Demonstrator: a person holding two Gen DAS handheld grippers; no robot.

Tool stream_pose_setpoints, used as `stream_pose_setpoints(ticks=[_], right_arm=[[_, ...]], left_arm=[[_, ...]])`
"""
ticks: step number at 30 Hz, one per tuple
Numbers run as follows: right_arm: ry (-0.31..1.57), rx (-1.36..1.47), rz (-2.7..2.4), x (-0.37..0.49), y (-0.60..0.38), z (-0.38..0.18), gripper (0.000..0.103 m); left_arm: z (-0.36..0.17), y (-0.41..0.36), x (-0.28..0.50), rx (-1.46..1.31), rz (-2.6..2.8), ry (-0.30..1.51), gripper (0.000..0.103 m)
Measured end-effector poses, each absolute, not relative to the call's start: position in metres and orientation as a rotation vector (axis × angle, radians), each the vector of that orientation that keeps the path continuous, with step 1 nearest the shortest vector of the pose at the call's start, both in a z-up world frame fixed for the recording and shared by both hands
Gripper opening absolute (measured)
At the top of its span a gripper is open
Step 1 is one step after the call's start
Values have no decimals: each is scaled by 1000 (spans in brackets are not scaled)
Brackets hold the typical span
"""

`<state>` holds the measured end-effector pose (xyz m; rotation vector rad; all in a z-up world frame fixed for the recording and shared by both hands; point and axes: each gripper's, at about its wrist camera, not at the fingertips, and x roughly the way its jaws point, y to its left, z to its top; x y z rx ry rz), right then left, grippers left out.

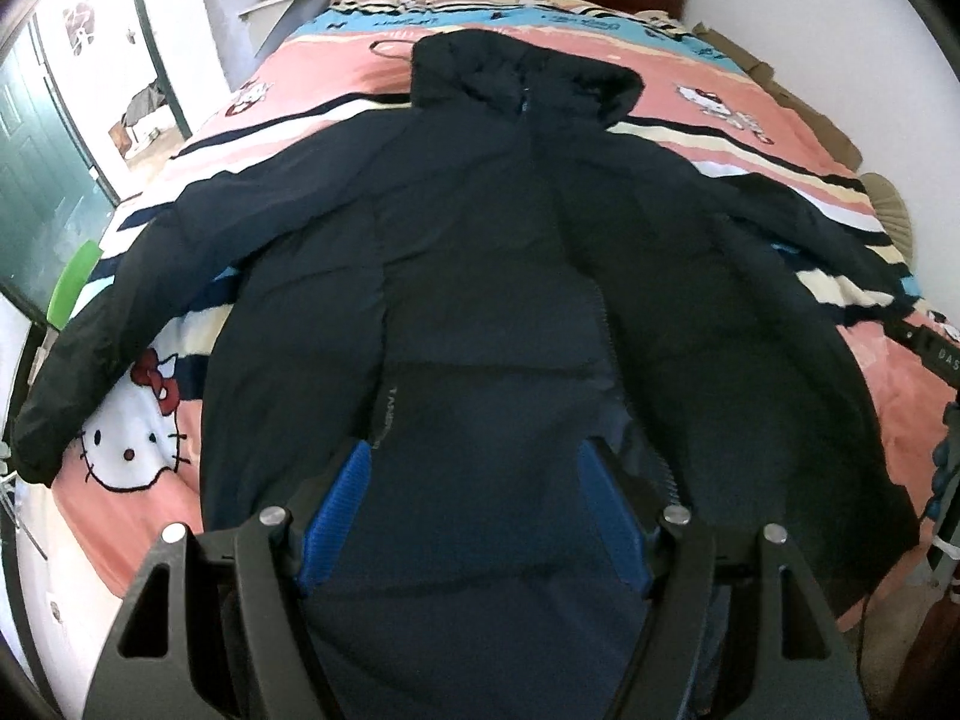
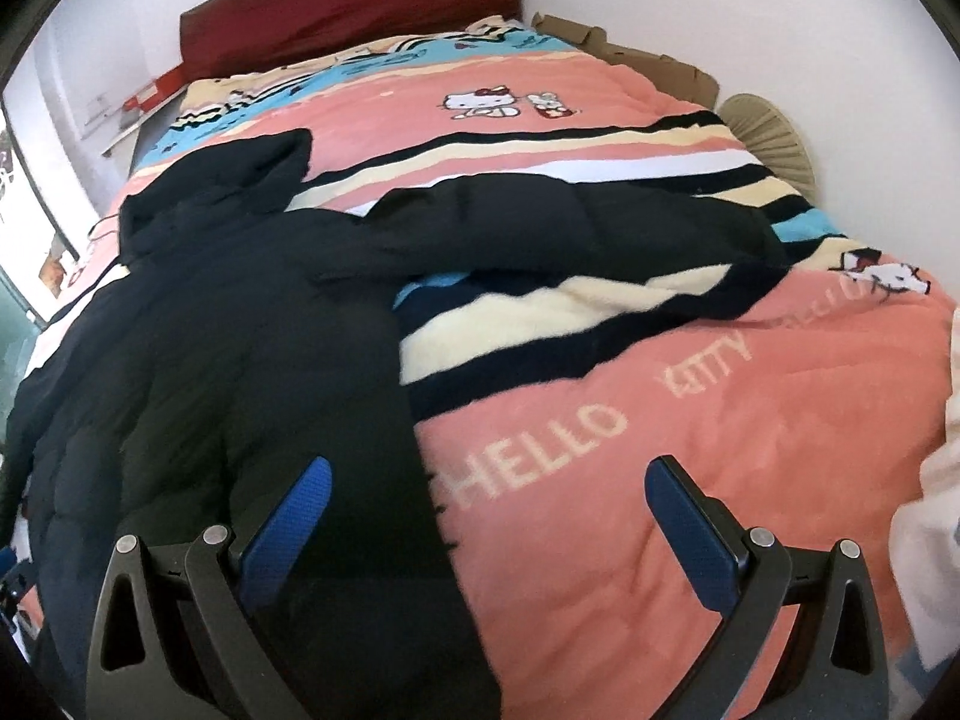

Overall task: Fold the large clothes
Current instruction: 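Grasp the jacket sleeve nearest the right tool with the right tool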

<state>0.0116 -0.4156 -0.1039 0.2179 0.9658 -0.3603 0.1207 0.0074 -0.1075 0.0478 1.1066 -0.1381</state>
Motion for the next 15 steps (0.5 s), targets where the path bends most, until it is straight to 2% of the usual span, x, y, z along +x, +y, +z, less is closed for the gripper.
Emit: stream_pose_setpoints(ticks=[7,15], right_arm=[[915,295,-321,42,-439,-109,103],[763,834,-163,75,-537,-146,102]], left_arm=[[-113,9,129,52,-98,1112,70],[-123,15,135,47,-74,1138,70]])
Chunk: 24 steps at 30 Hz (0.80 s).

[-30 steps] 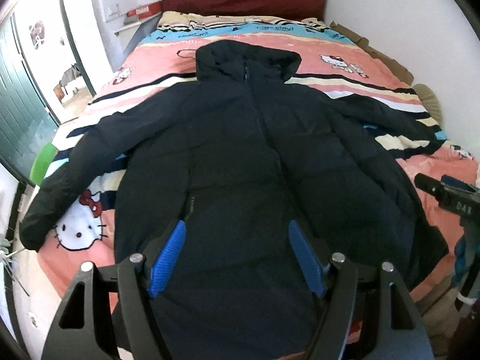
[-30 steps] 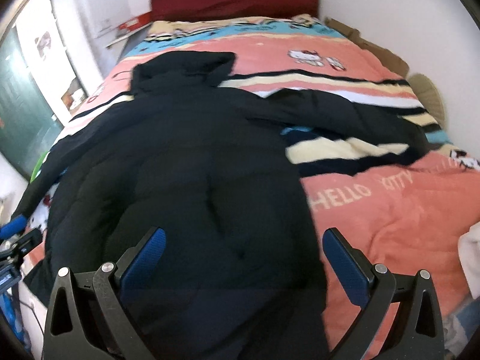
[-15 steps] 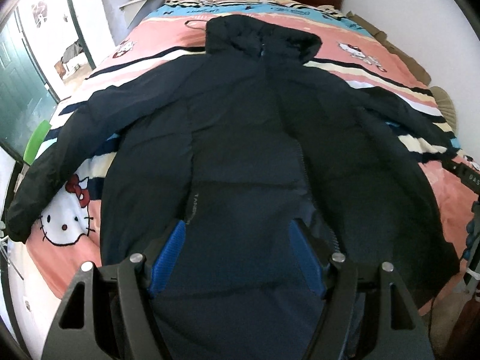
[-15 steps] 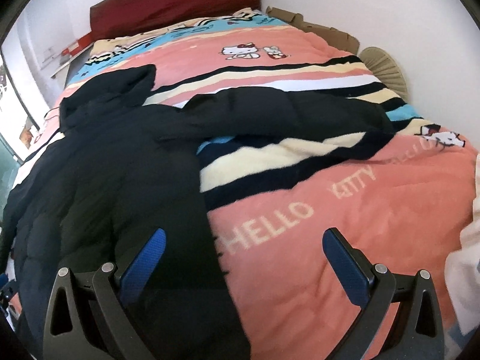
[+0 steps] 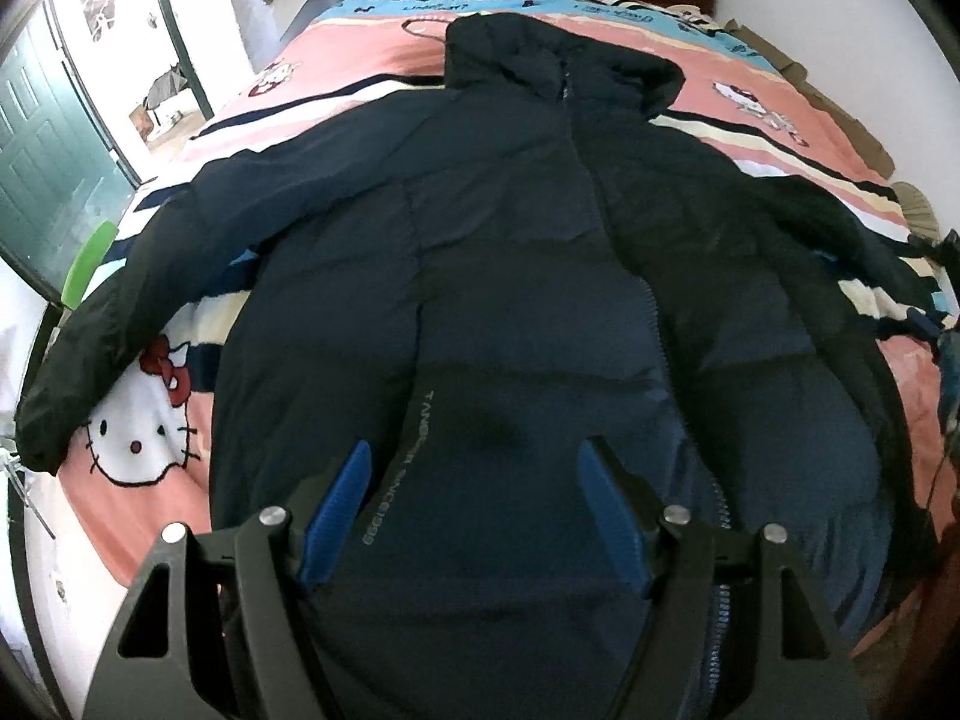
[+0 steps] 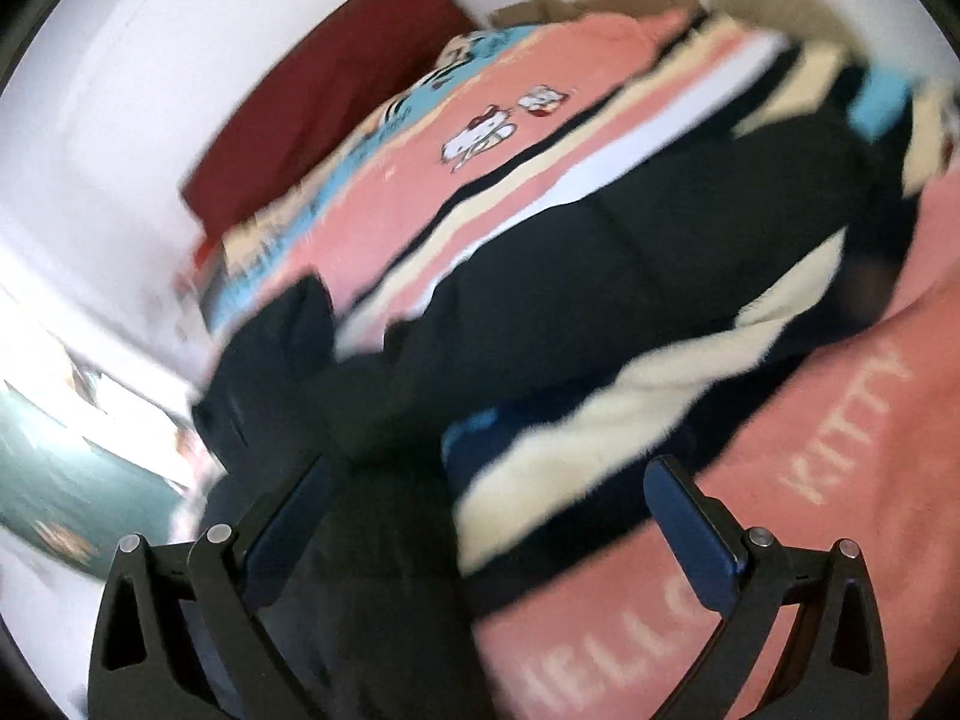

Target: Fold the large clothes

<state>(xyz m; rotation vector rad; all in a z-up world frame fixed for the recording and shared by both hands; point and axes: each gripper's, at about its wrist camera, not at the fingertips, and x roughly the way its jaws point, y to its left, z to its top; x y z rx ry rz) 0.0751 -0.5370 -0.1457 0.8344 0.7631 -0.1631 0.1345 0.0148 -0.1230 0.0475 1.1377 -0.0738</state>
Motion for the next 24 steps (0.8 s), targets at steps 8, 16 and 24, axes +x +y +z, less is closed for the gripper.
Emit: stream_pose_setpoints(ticks=[8,16,24], right_arm=[[638,1106,-92,103,-597,-175,102],[664,1184,-174,121,-611,-202,98],[576,1230,-367,126,-657,-220,76]], left_arm=[[-140,17,141,51,-60,1175,70],[-147,16,148,57,-58,1187,70],[-151,16,152,53,-60,1192,70]])
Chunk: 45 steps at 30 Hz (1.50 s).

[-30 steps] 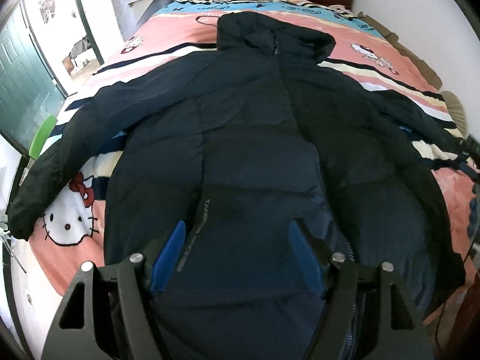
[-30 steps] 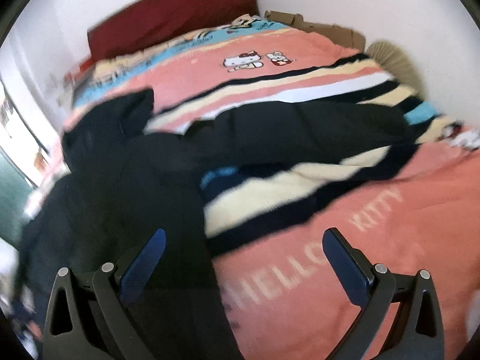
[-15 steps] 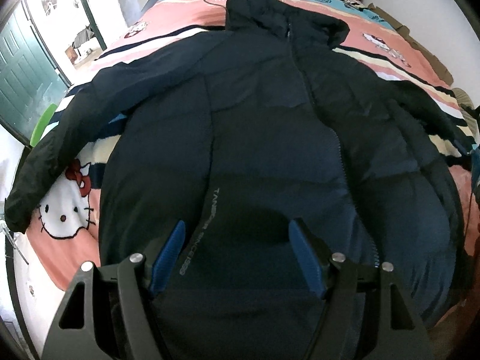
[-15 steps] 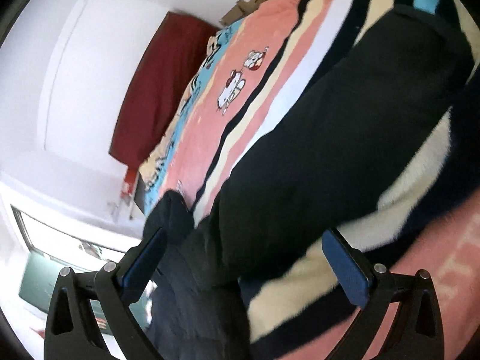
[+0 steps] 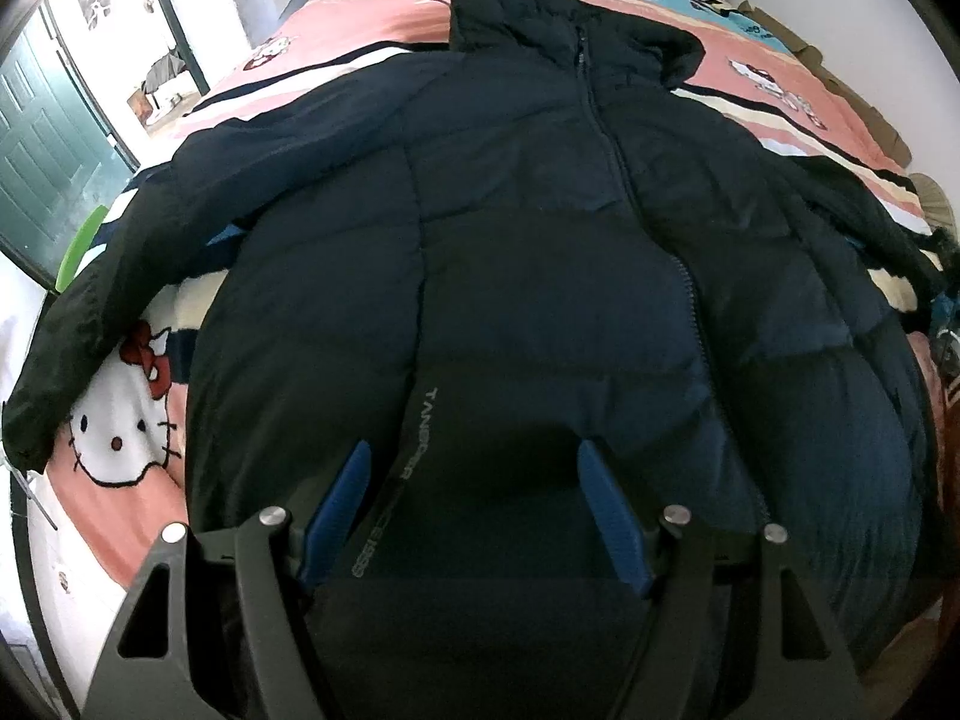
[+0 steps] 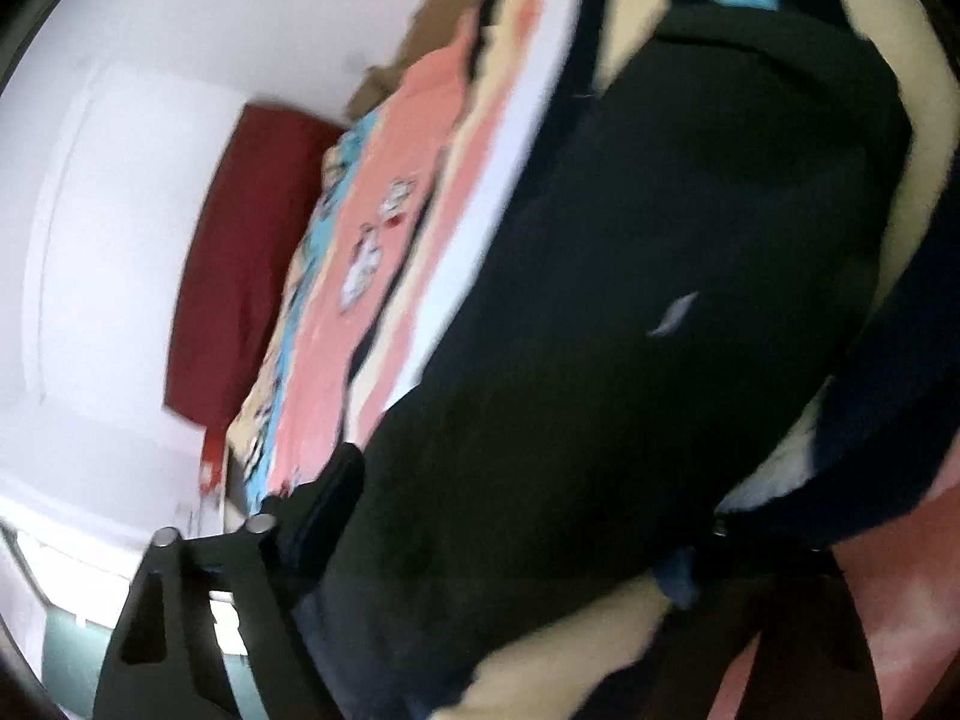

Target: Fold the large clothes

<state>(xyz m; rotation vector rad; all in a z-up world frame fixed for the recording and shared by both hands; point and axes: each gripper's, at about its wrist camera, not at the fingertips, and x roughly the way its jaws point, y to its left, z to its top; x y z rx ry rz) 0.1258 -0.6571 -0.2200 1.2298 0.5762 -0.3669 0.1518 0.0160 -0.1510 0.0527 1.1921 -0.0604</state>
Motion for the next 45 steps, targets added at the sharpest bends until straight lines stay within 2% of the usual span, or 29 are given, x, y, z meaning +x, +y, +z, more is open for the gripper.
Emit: stream_pose_setpoints(ticks=[7,16,24,30,35,40,45], right_arm=[[529,1205,-407,126,-663,-217,33],[430,1006,-239,137,-633,-134,17],[427,819,-72,173,-571,-64,13],[497,635,102,198,-480,-33,13],[607,485,203,219,-389,-45,13],[732,323,266,232,-308,-82,13],[838,40,293,225,-231,-122,13]], left_arm=[[-148,18,150,49,-66,1180,70],[-133,25,140,15,-81,1128,70],[-113,48,132,-44,-50,1063,70],[-98,66,132,-83,-3,998,70],[-94,84,129,-129,-2,991,70],[-93,102,126,-148,30,985,70],[-92,113,124,-148,54,978,70]])
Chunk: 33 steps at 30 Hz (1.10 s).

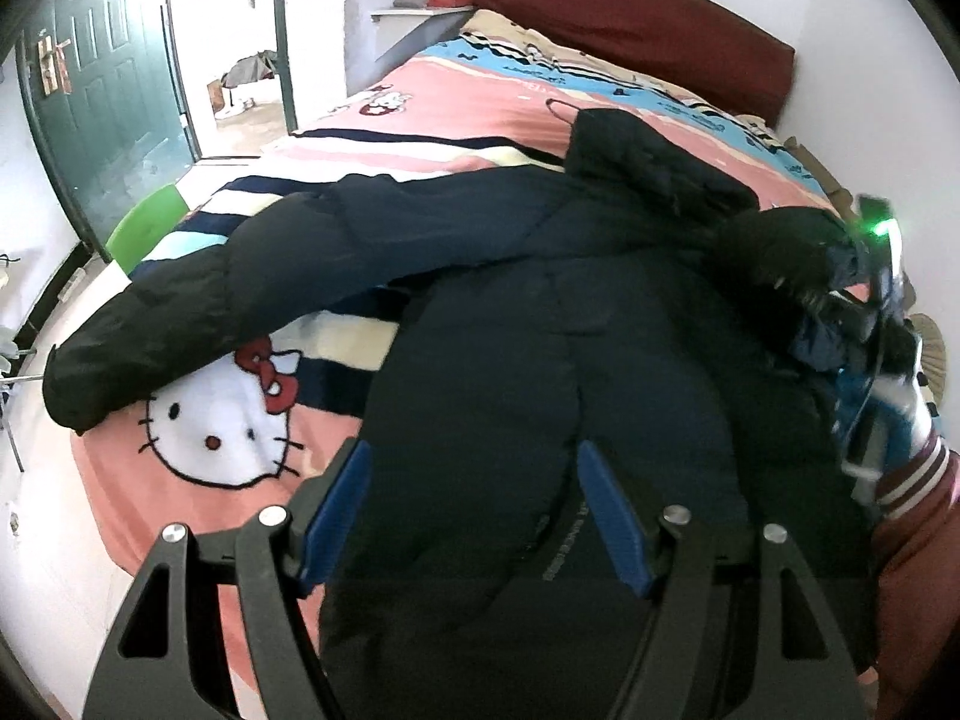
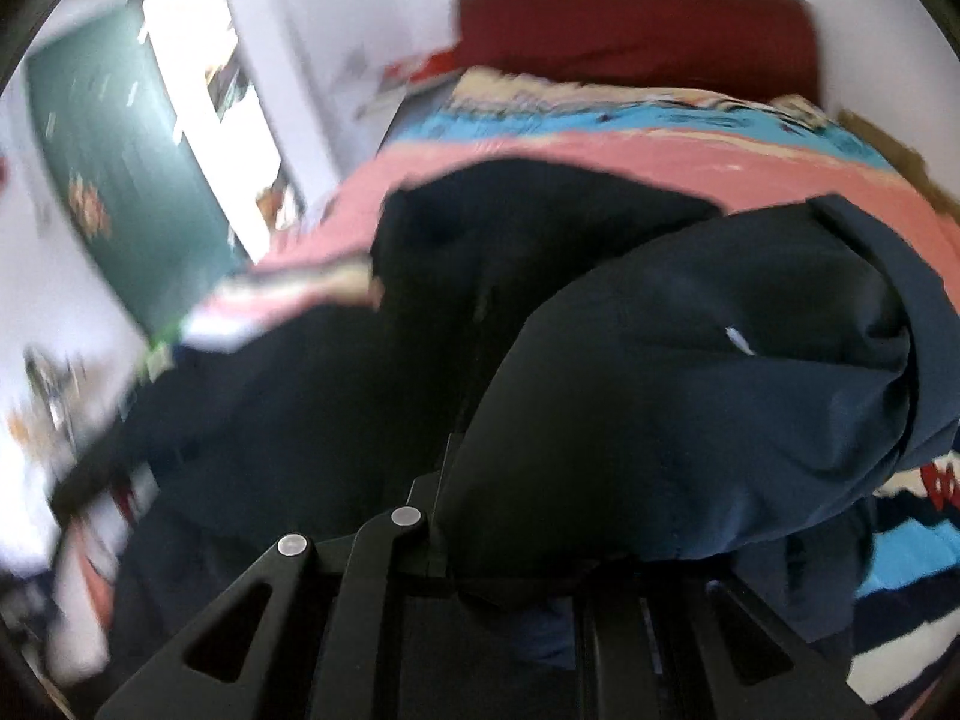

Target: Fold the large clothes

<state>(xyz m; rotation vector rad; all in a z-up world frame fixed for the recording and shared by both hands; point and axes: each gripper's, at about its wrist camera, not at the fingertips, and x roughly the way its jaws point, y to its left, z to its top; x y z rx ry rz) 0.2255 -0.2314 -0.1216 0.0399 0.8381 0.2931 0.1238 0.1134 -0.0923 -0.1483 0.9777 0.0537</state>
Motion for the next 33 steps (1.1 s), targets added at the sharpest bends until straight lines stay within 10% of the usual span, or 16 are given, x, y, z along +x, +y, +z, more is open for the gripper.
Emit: stream_pose_setpoints(ticks=[14,21,33], right_arm=[[885,-468,392,174,-154,-169,20],[893,-436,451,166,-144,-168,48],[790,-102,493,149,-226,-106,60]], left_arm=[[-89,110,120,-147,66,979,70],[-85,103,122,-123,57,994,70],[-91,42,196,-57,-24,1018,70]])
